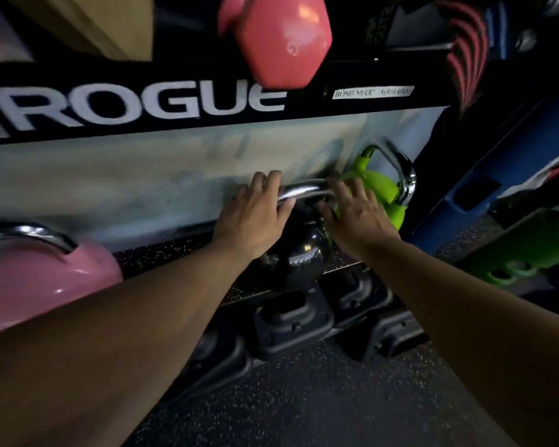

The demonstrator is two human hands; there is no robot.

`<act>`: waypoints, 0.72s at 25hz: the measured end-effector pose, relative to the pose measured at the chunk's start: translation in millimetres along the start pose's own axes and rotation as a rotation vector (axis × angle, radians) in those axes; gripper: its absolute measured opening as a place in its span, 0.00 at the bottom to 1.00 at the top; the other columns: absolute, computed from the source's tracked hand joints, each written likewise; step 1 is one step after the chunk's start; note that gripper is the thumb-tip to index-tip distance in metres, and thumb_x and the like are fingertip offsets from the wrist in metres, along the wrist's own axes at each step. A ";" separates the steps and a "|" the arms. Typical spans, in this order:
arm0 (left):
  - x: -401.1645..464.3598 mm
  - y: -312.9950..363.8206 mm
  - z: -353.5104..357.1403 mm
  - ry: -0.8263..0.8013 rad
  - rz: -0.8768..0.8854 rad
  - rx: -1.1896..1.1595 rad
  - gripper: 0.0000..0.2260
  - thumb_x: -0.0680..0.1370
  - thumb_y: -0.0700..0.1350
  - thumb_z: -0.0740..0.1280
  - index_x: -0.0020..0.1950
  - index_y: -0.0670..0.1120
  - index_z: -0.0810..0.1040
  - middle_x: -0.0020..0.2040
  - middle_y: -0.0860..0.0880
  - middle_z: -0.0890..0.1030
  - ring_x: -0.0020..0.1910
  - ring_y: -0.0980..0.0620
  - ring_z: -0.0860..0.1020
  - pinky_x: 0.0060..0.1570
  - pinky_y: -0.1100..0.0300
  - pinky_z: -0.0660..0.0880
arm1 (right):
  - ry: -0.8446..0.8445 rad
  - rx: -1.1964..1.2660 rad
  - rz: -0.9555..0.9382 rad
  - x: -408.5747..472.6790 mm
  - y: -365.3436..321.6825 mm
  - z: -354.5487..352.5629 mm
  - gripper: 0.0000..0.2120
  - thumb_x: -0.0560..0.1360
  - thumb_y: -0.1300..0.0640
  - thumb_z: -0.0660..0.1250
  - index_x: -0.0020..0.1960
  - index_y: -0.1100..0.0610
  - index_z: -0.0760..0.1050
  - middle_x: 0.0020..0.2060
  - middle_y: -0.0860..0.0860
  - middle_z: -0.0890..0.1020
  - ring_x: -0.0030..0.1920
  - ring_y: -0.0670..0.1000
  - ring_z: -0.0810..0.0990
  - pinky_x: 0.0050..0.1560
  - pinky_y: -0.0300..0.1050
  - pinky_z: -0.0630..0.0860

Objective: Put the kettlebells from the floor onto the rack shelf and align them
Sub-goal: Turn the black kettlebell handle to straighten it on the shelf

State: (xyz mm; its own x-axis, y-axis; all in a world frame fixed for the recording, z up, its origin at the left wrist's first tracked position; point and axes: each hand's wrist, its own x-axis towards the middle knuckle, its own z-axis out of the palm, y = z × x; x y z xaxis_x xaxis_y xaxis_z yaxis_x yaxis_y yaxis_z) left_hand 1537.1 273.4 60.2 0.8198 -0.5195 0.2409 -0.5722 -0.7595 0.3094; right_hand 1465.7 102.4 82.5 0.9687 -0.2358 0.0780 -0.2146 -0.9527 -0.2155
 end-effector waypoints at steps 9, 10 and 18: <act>9.1 52.3 58.1 0.298 -0.747 -0.622 0.29 0.79 0.65 0.55 0.78 0.57 0.55 0.80 0.44 0.48 0.78 0.38 0.51 0.74 0.40 0.54 | -0.052 0.427 -0.051 40.8 20.8 31.5 0.26 0.77 0.36 0.56 0.67 0.52 0.66 0.58 0.60 0.74 0.58 0.64 0.75 0.58 0.54 0.73; 18.6 47.2 56.4 0.284 -0.751 -0.670 0.29 0.79 0.65 0.55 0.77 0.58 0.55 0.80 0.44 0.49 0.78 0.38 0.52 0.74 0.39 0.54 | -0.021 0.458 -0.034 40.1 19.6 32.6 0.26 0.77 0.37 0.58 0.67 0.53 0.67 0.57 0.60 0.74 0.57 0.65 0.75 0.58 0.55 0.74; 54.0 43.7 54.1 0.141 -0.764 -0.855 0.36 0.78 0.67 0.52 0.80 0.53 0.44 0.79 0.42 0.57 0.74 0.40 0.65 0.72 0.45 0.63 | -0.256 1.004 0.149 34.5 29.0 29.5 0.12 0.76 0.40 0.65 0.53 0.46 0.73 0.42 0.46 0.81 0.44 0.50 0.81 0.46 0.48 0.75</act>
State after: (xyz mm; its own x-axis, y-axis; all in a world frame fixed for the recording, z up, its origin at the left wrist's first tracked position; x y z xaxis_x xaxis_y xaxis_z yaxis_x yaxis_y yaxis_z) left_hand 1557.6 191.0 37.0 0.9797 0.0504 -0.1938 0.1997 -0.3158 0.9276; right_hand 1496.6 72.2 50.2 0.9637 -0.1783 -0.1990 -0.2450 -0.2927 -0.9243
